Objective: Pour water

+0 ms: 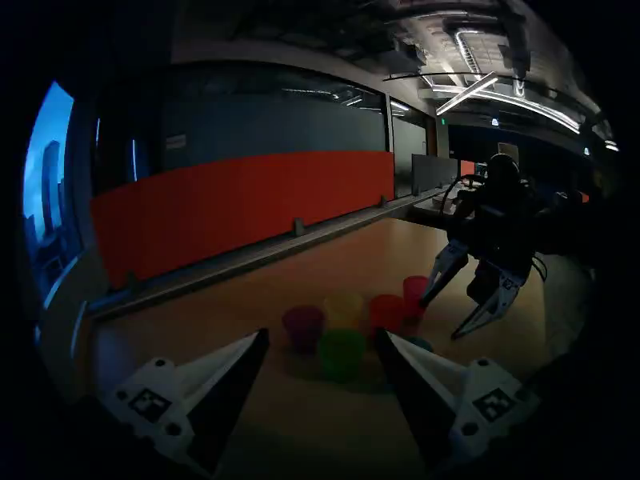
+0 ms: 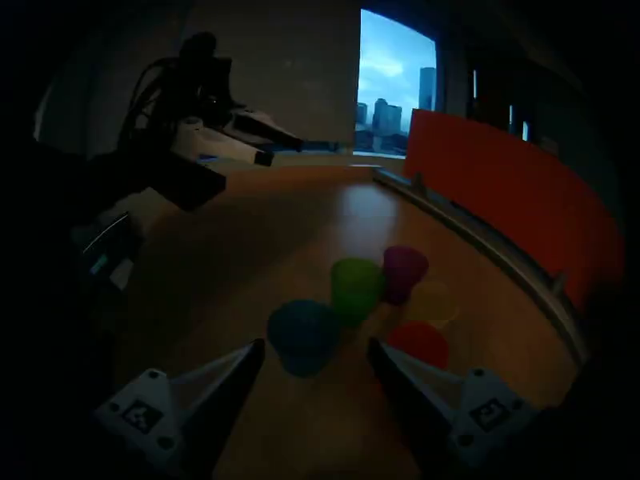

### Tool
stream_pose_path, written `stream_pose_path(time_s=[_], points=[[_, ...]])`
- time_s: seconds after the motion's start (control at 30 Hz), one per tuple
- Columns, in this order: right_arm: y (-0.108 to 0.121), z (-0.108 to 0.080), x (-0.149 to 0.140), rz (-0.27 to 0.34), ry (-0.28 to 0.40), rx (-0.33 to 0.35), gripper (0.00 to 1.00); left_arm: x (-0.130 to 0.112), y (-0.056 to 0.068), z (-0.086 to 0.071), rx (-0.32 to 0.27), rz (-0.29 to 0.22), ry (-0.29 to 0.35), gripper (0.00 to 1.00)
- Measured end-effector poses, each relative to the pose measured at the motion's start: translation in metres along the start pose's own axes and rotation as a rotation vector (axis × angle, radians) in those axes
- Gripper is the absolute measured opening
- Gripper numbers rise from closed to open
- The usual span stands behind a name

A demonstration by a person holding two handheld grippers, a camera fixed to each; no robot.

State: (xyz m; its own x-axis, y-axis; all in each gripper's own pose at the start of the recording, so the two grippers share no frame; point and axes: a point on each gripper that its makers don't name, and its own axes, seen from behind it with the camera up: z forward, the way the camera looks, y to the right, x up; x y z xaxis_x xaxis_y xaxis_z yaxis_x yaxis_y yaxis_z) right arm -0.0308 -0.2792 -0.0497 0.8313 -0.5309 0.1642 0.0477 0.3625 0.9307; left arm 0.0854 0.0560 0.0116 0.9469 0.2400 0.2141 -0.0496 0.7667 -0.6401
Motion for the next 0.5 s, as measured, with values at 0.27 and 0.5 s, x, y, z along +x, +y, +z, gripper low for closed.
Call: stream_pose_path(time_s=[0.27, 0.5], points=[[-0.005, 0.019, -0.011, -0.002, -0.019, 0.015, 0.99, -0.005, -0.004, 0.002, 0.002, 0.001, -0.009, 0.98], [-0.006, 0.034, -0.016, -0.004, -0.028, 0.024, 0.99, -0.012, -0.008, 0.003, 0.005, -0.005, -0.020, 0.98]])
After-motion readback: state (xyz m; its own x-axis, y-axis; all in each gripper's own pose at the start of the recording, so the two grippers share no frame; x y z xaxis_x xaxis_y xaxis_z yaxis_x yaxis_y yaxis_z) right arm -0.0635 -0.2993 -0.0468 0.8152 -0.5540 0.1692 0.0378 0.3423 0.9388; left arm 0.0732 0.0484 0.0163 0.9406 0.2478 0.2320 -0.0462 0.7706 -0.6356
